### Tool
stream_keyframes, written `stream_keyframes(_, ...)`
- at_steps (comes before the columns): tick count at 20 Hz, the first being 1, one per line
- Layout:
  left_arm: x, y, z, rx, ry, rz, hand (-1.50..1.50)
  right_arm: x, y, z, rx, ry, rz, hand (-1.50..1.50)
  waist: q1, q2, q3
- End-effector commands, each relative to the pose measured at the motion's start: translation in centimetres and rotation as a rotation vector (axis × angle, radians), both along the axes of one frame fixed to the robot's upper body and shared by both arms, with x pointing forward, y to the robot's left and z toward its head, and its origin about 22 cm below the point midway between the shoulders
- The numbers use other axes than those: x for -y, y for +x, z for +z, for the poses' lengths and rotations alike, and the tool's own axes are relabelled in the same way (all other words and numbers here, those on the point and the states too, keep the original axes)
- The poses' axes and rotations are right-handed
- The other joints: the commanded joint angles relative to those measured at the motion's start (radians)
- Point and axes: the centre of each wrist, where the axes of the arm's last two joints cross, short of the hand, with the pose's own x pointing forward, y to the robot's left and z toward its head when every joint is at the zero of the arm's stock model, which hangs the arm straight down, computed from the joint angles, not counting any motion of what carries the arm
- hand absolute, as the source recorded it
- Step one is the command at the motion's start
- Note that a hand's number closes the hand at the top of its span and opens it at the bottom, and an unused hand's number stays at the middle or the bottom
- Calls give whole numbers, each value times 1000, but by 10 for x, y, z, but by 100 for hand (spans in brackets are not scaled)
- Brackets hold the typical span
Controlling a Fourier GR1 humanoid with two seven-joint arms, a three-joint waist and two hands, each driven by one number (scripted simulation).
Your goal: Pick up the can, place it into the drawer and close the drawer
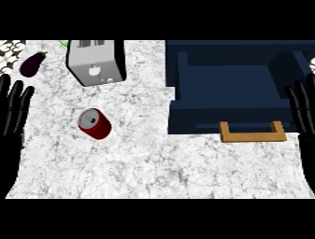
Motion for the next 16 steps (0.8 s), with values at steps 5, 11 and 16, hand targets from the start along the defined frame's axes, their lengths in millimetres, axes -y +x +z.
stream_keyframes(5, -50, 28, 5, 16, -21, -245, -150, 16, 6, 7, 23, 34, -30, -150, 11, -26, 8)
stream_keyframes(11, -63, 36, -5, -397, -48, -110, -150, 21, -8, -14, -255, 94, -173, -150, 7, -27, 9)
stream_keyframes(16, -68, 26, 0, -412, -56, -106, -150, 28, -21, -6, -274, 85, -215, -150, 14, -29, 9)
